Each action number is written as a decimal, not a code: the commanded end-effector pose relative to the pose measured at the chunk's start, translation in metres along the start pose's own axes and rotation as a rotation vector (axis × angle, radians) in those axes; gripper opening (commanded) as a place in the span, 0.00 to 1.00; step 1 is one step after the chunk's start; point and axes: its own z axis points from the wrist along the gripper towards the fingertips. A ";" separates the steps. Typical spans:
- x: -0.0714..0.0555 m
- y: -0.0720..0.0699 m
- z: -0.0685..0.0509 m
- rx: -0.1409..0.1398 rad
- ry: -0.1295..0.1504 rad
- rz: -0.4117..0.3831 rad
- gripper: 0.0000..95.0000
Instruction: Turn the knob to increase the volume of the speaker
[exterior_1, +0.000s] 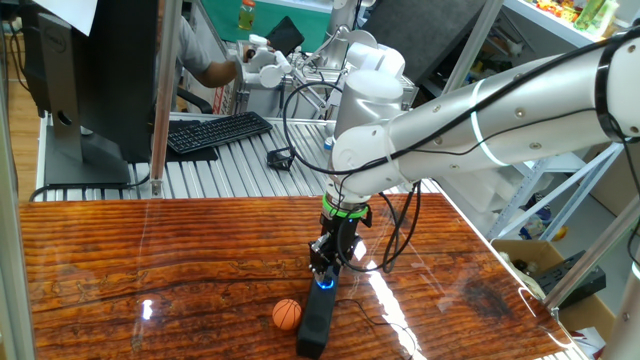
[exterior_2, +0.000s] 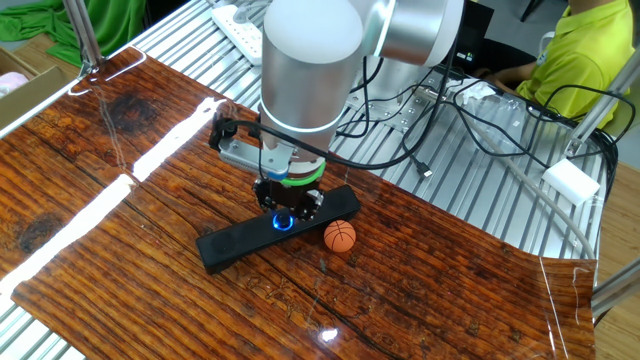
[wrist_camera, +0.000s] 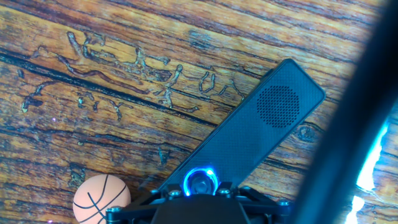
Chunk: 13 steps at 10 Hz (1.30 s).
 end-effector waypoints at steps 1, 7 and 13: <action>-0.001 0.000 0.001 0.000 -0.001 -0.001 0.40; -0.001 0.000 0.003 0.005 -0.004 0.000 0.40; -0.002 0.000 0.006 0.006 -0.010 -0.003 0.40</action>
